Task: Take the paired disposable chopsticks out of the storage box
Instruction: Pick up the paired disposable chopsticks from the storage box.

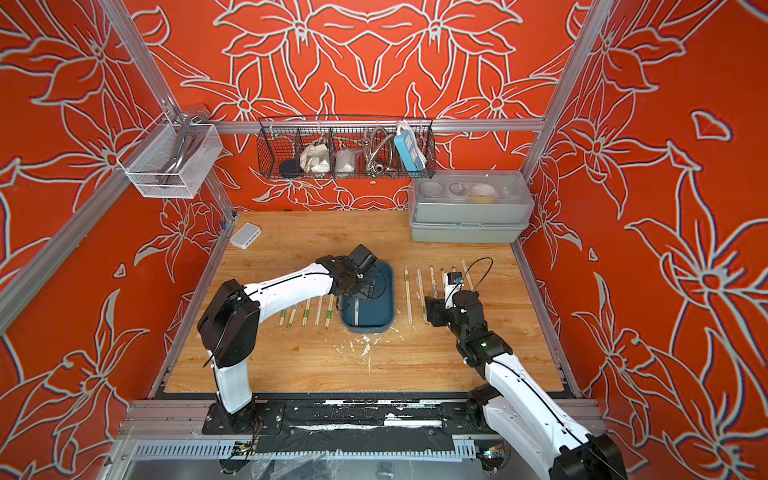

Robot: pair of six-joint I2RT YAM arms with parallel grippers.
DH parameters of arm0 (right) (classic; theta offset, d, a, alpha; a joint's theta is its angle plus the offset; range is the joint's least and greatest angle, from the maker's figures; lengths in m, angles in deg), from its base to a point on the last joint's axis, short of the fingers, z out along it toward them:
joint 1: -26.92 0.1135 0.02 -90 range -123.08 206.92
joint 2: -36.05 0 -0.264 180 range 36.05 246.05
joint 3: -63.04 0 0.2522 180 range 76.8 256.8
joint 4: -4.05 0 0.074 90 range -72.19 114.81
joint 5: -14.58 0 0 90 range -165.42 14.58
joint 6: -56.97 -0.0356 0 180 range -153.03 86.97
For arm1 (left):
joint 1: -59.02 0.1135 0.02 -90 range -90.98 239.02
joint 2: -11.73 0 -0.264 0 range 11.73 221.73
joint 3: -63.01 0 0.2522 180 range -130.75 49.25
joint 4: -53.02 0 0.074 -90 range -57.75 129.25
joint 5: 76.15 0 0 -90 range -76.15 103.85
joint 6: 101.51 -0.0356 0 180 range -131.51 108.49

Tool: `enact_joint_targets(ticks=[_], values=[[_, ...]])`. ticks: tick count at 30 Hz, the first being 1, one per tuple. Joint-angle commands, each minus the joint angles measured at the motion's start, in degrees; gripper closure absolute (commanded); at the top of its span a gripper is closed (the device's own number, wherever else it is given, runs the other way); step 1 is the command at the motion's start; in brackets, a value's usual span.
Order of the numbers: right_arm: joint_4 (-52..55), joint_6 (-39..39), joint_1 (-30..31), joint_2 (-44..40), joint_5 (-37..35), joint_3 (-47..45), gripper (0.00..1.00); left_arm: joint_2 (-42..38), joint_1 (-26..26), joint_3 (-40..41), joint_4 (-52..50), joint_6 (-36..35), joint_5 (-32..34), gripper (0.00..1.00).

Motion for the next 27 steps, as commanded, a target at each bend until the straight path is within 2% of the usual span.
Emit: enact_joint_targets(ticks=[1, 14, 20, 27], values=[[0.2, -1.2, 0.4, 0.4, -2.0, 1.8, 0.31, 1.2, 0.5, -0.6, -1.3, 0.6, 0.6, 0.25], [0.7, -1.7, 0.4, 1.4, -4.0, 2.1, 0.31, 4.5, 0.5, -0.8, -0.3, 1.7, -0.3, 0.28], [1.0, -1.8, 0.4, 2.0, -4.7, 2.3, 0.31, 4.8, 0.6, -0.7, 1.1, 1.8, -1.9, 0.39], [1.7, -1.8, 0.4, 1.8, -4.9, 2.6, 0.31, 4.2, 0.5, 0.0, 1.6, 1.9, -2.7, 0.43]])
